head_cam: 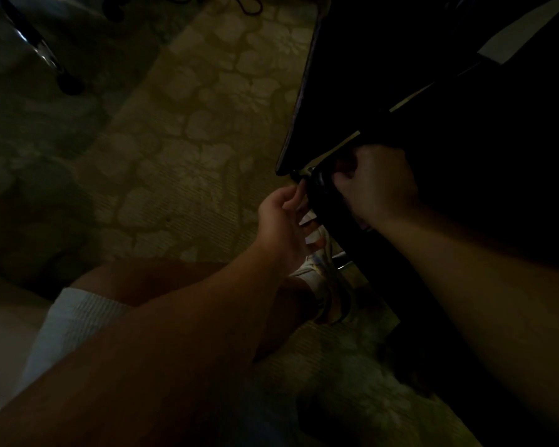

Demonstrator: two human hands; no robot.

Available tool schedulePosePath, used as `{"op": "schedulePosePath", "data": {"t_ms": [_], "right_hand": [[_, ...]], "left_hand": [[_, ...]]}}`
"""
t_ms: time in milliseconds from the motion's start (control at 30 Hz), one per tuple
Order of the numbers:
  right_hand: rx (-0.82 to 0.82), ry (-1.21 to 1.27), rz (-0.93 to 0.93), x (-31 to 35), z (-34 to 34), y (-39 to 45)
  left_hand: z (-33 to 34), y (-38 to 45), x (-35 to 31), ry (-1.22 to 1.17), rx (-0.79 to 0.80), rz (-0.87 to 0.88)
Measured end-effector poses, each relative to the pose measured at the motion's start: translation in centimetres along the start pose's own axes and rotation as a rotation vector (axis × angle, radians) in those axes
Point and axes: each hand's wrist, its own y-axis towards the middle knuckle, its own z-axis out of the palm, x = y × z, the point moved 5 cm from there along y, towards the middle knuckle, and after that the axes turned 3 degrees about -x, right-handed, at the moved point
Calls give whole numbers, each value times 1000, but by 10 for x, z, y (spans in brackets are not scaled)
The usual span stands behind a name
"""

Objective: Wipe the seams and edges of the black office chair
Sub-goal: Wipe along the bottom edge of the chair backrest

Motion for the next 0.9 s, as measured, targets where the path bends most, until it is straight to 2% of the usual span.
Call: {"op": "schedulePosePath", "data": {"t_ms": [67,200,333,433,467,600,733,833,900], "right_hand": [[-25,-2,26,-2,1,0],[102,-3,-174,22,12,-10],[-22,1,-47,10,4,-1],[84,-14,-180,28,15,-10],[82,-13,-168,28,15,-11],[-60,-38,83,15,9,-3],[18,-66,15,26,18,-5],[-51,-76,193,10,8,0],[-52,-77,202,12,7,-2]], "left_hand": [[0,-1,-1,5,-9,9],[-2,0,-2,3,-26,5],[0,1,-1,-14,-17,-16],[-1,0,-1,-1,-30,-3],[-1,1,0,2,-30,2],[2,1,-2,7,0,-1],[0,1,-1,14,-16,-2],[0,2,-1,16,-1,-2],[-1,3,-1,7,-7,-1]]}}
